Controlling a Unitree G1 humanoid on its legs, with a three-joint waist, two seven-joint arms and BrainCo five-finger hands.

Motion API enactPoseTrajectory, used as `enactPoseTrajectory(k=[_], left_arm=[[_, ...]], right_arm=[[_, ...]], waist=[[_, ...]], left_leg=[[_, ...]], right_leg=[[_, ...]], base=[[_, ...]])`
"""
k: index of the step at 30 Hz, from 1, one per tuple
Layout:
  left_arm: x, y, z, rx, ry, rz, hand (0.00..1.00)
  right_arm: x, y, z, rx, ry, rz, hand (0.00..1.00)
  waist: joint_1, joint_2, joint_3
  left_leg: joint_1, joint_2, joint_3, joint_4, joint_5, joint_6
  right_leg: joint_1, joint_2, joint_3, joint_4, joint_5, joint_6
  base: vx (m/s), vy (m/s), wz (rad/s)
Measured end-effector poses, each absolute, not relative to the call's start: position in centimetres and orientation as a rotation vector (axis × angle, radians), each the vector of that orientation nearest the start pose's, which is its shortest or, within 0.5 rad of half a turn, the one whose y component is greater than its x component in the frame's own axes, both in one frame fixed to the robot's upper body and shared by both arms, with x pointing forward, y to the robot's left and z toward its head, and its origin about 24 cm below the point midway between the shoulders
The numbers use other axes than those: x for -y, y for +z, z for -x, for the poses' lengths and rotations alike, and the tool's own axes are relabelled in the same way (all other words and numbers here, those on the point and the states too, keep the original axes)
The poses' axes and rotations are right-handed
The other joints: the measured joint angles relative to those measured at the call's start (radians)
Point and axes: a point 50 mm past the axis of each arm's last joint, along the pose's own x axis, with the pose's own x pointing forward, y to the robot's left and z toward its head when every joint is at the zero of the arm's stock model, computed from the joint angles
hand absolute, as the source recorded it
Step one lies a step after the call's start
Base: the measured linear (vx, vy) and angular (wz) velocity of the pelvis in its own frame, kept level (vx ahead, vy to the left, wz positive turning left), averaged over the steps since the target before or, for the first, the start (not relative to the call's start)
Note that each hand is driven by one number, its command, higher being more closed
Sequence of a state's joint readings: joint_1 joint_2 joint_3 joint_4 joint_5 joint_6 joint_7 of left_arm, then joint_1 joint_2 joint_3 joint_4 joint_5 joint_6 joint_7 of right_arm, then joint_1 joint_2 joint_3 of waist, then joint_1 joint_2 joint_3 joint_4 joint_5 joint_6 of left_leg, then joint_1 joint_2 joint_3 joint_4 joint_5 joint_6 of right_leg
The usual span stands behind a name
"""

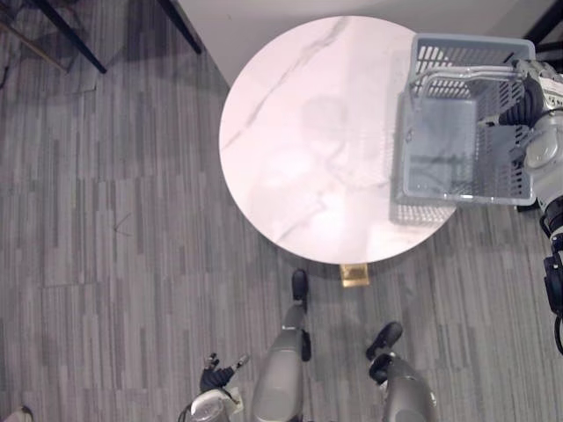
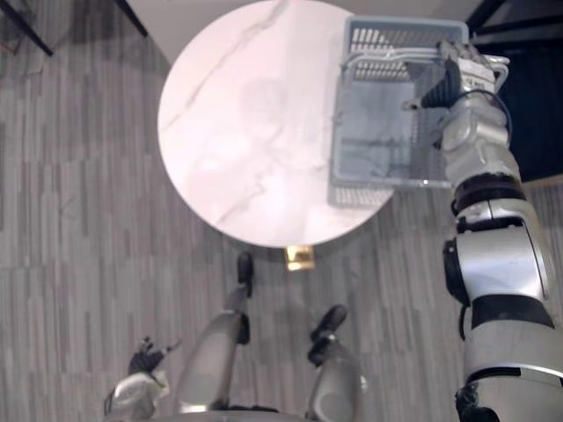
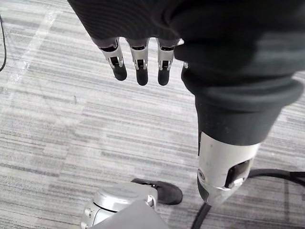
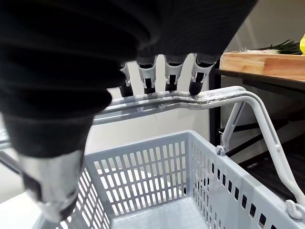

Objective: Pick vegetable in the basket

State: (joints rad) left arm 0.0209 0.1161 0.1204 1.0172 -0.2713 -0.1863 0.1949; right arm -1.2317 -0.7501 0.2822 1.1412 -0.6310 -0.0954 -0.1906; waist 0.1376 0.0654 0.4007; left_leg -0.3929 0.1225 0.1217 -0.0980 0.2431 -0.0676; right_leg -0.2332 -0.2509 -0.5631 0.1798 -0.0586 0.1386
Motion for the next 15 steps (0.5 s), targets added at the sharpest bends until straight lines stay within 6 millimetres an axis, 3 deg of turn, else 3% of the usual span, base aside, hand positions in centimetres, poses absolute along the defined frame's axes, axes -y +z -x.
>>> enactPoseTrajectory(k=[15], left_arm=[[-22.2, -13.8, -13.9, -0.828, 0.496, 0.089, 0.0]], right_arm=[[25.2, 25.0, -39.6, 0.329, -0.242, 1.482, 0.0]], waist=[[-0.021, -0.014, 0.005]], left_leg=[[0.018, 0.005, 0.022, 0.001, 0.002, -0.002]], right_leg=[[-0.023, -0.011, 0.047, 0.058, -0.026, -0.003]], base=[[-0.01, -0.004, -0.03]])
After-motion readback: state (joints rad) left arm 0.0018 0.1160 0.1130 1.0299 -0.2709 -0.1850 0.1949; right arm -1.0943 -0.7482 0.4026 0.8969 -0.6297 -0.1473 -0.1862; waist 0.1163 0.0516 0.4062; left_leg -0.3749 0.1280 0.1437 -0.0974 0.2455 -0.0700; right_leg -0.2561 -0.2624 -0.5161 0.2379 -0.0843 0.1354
